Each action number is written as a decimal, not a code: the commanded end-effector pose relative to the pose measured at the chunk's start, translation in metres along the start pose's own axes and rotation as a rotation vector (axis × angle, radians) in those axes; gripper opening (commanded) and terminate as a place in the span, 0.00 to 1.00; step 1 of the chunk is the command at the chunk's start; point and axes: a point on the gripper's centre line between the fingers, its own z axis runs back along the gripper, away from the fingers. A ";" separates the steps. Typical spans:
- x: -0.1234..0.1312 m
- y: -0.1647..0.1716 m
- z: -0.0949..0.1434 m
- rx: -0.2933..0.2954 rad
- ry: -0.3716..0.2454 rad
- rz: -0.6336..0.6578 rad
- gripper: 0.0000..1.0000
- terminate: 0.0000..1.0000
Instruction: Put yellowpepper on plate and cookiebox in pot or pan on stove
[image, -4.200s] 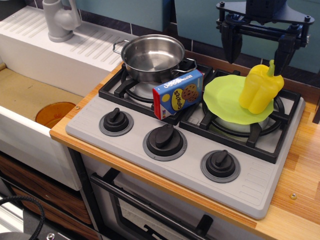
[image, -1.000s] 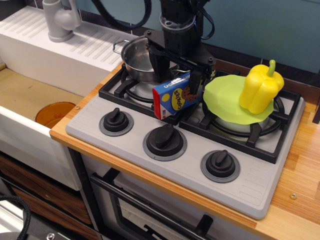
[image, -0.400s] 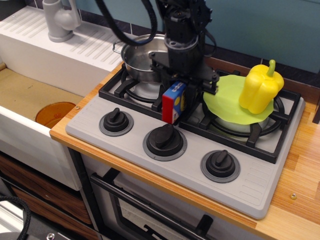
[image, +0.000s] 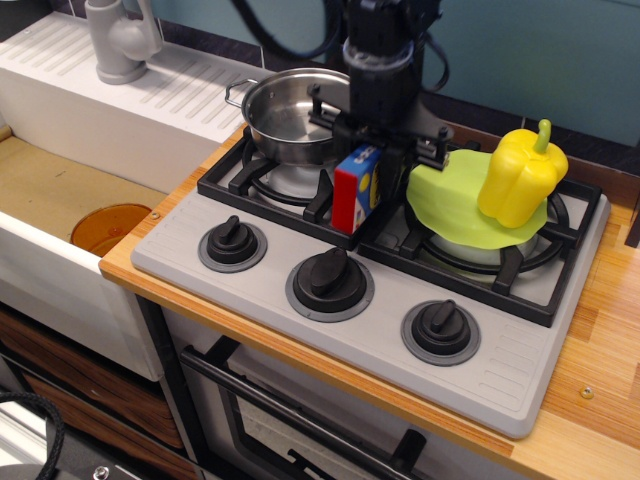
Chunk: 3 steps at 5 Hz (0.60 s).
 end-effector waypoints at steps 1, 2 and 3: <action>0.027 0.003 0.074 0.051 -0.005 -0.010 0.00 0.00; 0.041 0.019 0.103 0.073 0.009 -0.054 0.00 0.00; 0.060 0.044 0.102 0.075 -0.023 -0.106 0.00 0.00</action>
